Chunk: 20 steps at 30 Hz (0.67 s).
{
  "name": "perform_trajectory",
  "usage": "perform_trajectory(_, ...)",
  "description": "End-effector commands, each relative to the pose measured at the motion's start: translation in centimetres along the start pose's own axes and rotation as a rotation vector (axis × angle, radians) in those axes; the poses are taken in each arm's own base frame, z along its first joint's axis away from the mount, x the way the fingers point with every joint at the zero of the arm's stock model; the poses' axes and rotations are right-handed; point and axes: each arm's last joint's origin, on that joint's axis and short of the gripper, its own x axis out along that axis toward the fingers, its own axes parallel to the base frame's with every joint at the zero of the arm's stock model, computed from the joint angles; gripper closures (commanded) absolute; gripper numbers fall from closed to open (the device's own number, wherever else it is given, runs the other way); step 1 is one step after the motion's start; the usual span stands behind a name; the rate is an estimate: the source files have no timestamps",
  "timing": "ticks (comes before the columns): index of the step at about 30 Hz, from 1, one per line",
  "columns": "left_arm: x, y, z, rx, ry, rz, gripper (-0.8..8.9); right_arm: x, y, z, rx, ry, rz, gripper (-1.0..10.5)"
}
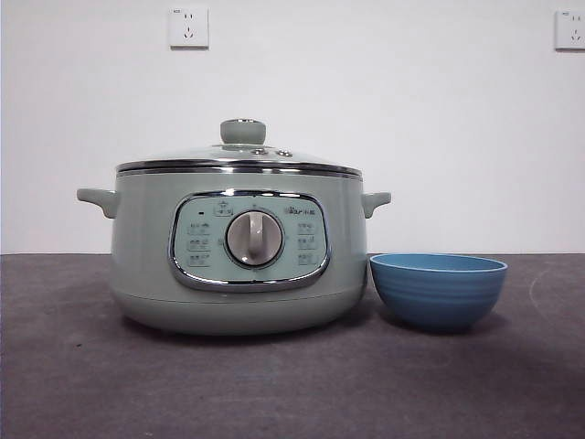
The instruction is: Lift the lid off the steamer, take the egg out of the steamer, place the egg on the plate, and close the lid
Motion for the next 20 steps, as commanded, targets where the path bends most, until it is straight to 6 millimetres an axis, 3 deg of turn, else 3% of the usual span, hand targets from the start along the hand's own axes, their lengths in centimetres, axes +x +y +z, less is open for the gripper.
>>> perform_trajectory(1,-0.5,-0.5,1.3,-0.067,-0.005,-0.026,8.21,-0.3,0.7,1.7,0.01,-0.02,0.045,9.6)
perform_trajectory(10,-2.0,-2.2,5.6,-0.063,0.064,-0.13,8.21,0.0,3.3,8.0,-0.029,0.102,0.221,9.6)
perform_trajectory(20,-2.8,-4.2,11.4,0.084,0.181,-0.249,8.21,1.2,6.2,15.1,-0.152,0.329,0.383,9.6)
